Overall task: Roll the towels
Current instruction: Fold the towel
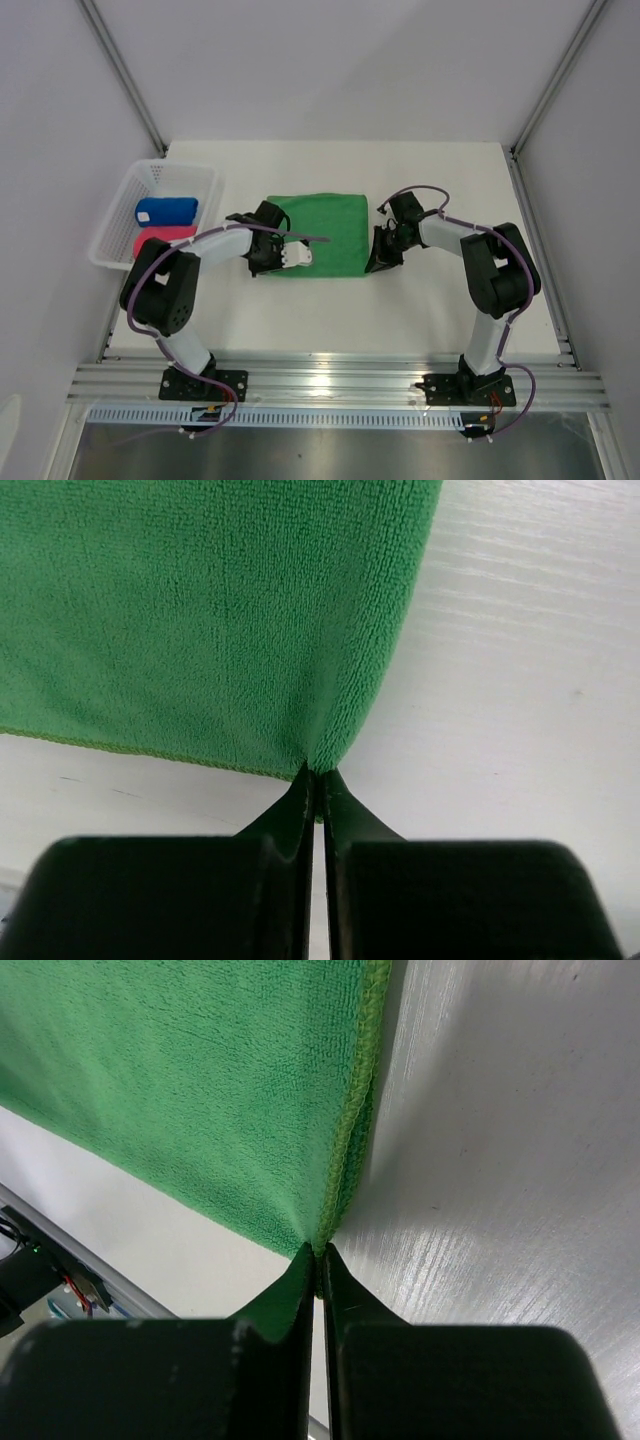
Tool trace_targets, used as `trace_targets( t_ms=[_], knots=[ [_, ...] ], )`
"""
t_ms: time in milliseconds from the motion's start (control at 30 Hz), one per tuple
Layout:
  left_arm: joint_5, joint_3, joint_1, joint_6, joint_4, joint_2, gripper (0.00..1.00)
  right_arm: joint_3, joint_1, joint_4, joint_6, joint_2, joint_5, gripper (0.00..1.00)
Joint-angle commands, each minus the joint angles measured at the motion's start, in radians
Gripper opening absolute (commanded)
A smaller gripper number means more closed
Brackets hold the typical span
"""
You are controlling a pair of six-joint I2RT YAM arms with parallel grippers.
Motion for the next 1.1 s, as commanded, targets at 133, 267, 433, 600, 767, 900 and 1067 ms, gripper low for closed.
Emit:
trace_targets(
  t_ms=[133,267,433,600,767,900,1067],
  knots=[
    [-0.006,-0.049,-0.026,0.005,-0.023,-0.048,0.02,-0.01,0.002,-0.013,-0.022,-0.045,-0.033,0.02],
    [-0.015,-0.052,-0.037,-0.014,-0.021,-0.04,0.01,-0.019,0.001,-0.016,-0.028,-0.048,-0.045,0.0],
    [-0.008,0.1,0.017,-0.171,-0.044,-0.085,0.01,0.059,-0.01,-0.103,-0.036,-0.112,-0.073,0.0],
    [-0.008,0.39,0.081,-0.228,-0.213,-0.16,0.01,0.33,-0.032,-0.28,-0.062,-0.159,-0.079,0.0],
    [-0.04,0.549,0.087,-0.219,-0.349,-0.233,0.01,0.582,-0.048,-0.479,-0.094,-0.169,-0.067,0.0],
    [-0.058,0.617,0.087,-0.233,-0.389,-0.295,0.01,0.7,-0.062,-0.584,-0.104,-0.185,-0.07,0.0],
    [-0.077,0.738,0.087,-0.274,-0.457,-0.335,0.01,0.758,-0.07,-0.621,-0.072,-0.257,-0.061,0.0]
  ],
)
